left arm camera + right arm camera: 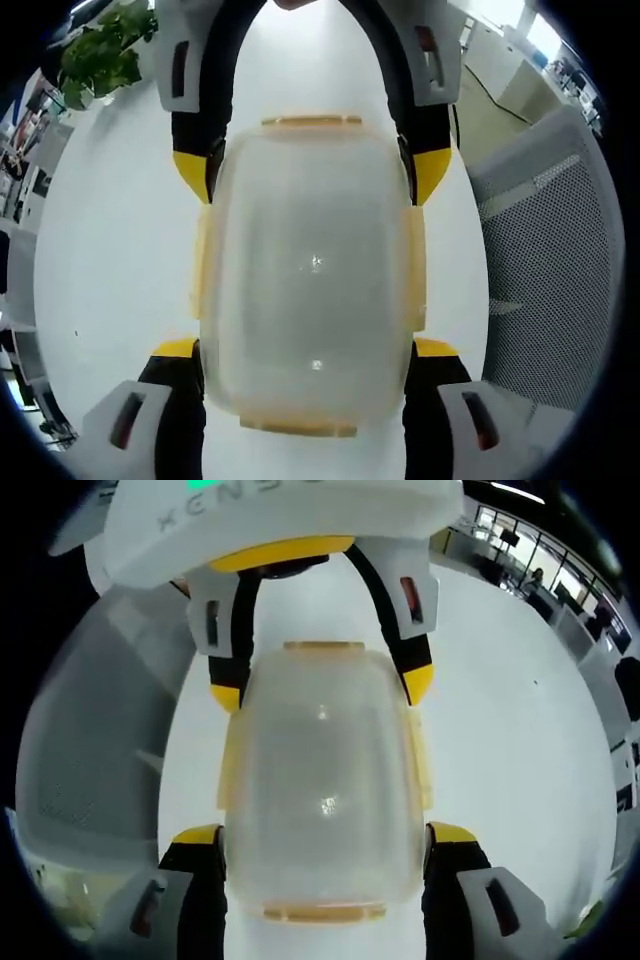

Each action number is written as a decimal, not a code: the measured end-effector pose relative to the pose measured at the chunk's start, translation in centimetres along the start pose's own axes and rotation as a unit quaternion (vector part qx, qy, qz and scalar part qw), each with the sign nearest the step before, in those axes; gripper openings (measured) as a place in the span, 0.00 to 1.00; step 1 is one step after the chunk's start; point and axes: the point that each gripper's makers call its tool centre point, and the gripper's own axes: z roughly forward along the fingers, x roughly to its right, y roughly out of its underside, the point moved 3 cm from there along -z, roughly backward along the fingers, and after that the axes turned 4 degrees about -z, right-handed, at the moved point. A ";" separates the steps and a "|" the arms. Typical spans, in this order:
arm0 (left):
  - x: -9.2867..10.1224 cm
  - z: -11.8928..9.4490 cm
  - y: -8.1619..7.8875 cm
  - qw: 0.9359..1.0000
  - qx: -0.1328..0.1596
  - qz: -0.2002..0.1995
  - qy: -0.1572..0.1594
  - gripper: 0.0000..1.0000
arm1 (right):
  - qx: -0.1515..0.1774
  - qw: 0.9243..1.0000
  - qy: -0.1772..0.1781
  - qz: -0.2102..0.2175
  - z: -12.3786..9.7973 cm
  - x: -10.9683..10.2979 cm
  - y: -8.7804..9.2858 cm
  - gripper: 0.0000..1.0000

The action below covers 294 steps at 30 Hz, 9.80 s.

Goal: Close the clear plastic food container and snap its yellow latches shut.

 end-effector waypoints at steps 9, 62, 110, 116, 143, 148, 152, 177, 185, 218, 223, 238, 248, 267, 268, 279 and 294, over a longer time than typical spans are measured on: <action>-0.1 0.0 -0.1 1.000 0.000 0.000 -0.001 0.82 | 0.002 1.000 0.000 0.001 -0.1 0.0 0.0 0.81; 0.0 -1.1 4.7 1.000 -0.008 -0.019 -0.005 0.83 | 0.008 1.000 0.000 -0.011 2.1 0.1 -4.4 0.82; 0.7 -2.5 10.6 0.999 -0.014 -0.031 -0.009 0.83 | 0.020 1.000 -0.001 -0.020 4.8 -0.6 -9.8 0.82; 0.6 -2.6 11.1 0.999 -0.012 -0.031 -0.009 0.83 | 0.022 1.000 0.000 -0.020 5.0 -0.6 -10.3 0.82; 0.5 -2.6 11.3 0.999 -0.005 -0.032 -0.008 0.83 | 0.021 1.000 -0.009 -0.018 5.3 -0.4 -10.6 0.83; 0.4 -2.6 11.3 0.999 -0.004 -0.032 -0.008 0.83 | 0.022 1.000 -0.008 -0.018 5.3 -0.4 -10.6 0.83; 0.4 -2.6 11.3 0.999 -0.005 -0.032 -0.008 0.83 | 0.021 1.000 -0.008 -0.018 5.3 -0.4 -10.6 0.83; -0.9 -2.6 11.5 0.999 -0.005 -0.031 -0.008 0.83 | 0.018 1.000 -0.008 -0.015 5.5 0.9 -10.7 0.83; -1.2 -2.5 11.5 1.000 -0.006 -0.030 -0.007 0.83 | 0.021 1.000 -0.008 -0.014 5.5 1.2 -10.7 0.84; -3.3 -2.4 11.6 0.999 0.004 -0.035 -0.005 0.84 | 0.014 1.000 -0.012 -0.013 5.7 3.3 -10.8 0.84; -3.8 -2.4 11.6 0.999 0.004 -0.036 -0.005 0.84 | 0.014 1.000 -0.012 -0.014 5.7 3.8 -10.8 0.84; -4.7 -2.2 11.5 0.999 0.006 -0.039 -0.005 0.84 | 0.014 1.000 -0.010 -0.013 5.8 4.7 -10.7 0.85; -5.3 -2.2 11.5 0.999 0.006 -0.039 -0.005 0.84 | 0.013 1.000 -0.008 -0.013 5.8 5.3 -10.7 0.85; -6.3 -2.1 11.5 0.999 0.008 -0.041 -0.005 0.85 | 0.010 1.000 -0.007 -0.012 5.9 6.5 -10.7 0.85; -6.4 -2.1 11.4 0.999 0.009 -0.042 -0.005 0.85 | 0.010 1.000 -0.007 -0.012 5.9 6.5 -10.7 0.85; -7.2 -2.0 11.4 0.999 0.009 -0.042 -0.006 0.85 | 0.011 1.000 -0.005 -0.010 5.9 7.4 -10.7 0.85; -7.8 -1.8 11.3 0.999 0.010 -0.041 -0.006 0.85 | 0.015 1.000 -0.003 -0.005 6.0 7.9 -10.7 0.86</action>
